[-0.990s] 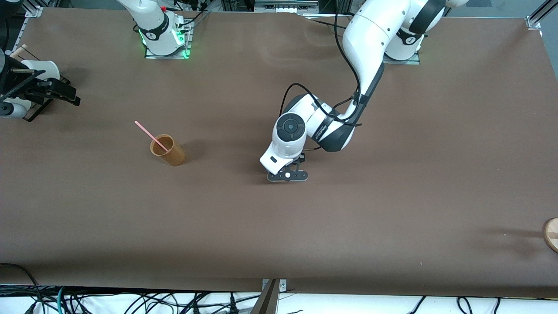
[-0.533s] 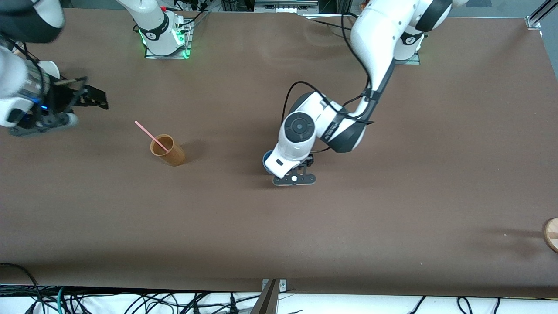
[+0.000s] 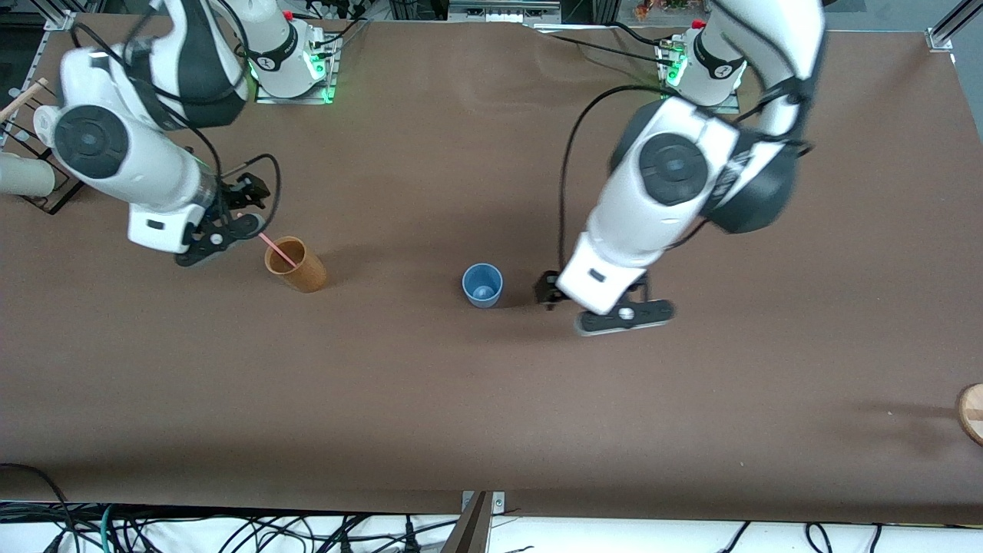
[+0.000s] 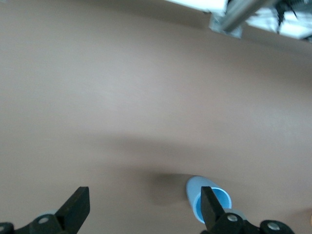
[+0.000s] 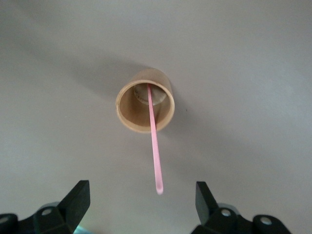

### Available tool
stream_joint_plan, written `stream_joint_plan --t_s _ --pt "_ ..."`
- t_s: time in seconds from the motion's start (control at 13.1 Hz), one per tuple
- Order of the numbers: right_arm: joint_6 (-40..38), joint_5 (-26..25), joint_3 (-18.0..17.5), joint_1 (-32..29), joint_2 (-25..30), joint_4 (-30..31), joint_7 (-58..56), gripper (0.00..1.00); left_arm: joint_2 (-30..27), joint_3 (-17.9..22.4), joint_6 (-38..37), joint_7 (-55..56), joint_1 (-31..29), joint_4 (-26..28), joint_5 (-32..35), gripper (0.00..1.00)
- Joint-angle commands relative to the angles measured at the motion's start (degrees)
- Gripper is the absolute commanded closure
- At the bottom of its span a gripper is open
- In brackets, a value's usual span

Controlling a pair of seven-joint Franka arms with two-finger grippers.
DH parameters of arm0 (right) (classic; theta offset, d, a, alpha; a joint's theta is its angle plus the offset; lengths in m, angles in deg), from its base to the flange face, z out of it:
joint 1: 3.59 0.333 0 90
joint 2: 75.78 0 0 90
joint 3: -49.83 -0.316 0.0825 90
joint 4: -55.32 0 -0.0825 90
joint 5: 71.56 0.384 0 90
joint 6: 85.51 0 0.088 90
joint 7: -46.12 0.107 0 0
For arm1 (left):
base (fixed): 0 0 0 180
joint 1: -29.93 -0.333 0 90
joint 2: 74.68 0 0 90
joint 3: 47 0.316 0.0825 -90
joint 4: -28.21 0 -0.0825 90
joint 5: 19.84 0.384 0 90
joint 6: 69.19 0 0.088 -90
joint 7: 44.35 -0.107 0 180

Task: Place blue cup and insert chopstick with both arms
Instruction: 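Set the blue cup down with the left gripper while the right gripper reaches the chopstick, then grasp the pink chopstick with the right gripper while the left gripper withdraws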

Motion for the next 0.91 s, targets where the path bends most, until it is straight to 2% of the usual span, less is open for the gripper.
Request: stream_joint_plan --t_s 0.0,0.15,0.3,0.38,0.53,0.61,0.76,0.84 --pt "7.14 -1.10 -0.15 -0.29 4.05 9.13 -2.59 0.05 -6.03 -0.36 -5.21 -7.14 -6.08 3.23 -1.81 0.00" --pt "7.68 -1.54 -0.23 -0.29 3.70 10.11 -2.86 0.06 -8.84 -0.36 -10.48 -15.58 -11.36 3.92 -1.81 0.00" --pt "9.60 -4.86 -0.23 -0.29 2.99 11.42 -2.94 0.11 -12.44 -0.27 -12.18 -19.73 -16.02 7.16 -1.63 0.00" --pt "11.27 -4.88 -0.32 -0.29 3.08 13.43 -2.77 0.14 -13.76 -0.27 -12.53 -21.32 -18.48 8.57 -1.63 0.00" --pt "16.10 -5.32 -0.32 -0.29 3.17 15.82 -2.86 0.25 -15.00 -0.10 -14.63 -28.41 -21.30 10.25 -1.54 0.00" --pt "16.47 -5.41 -0.32 -0.29 2.91 15.74 -2.86 0.34 -16.22 0.08 -15.60 -31.06 -22.79 11.48 -1.46 0.00" --pt "16.38 -5.41 -0.32 -0.29 2.99 15.56 -2.86 0.73 -18.77 0.34 -15.61 -31.44 -25.61 13.94 -1.63 0.00" --pt "16.65 -5.41 -0.32 -0.29 2.82 15.56 -2.77 0.88 -19.13 0.52 -15.61 -31.79 -26.49 14.12 -1.63 0.00"
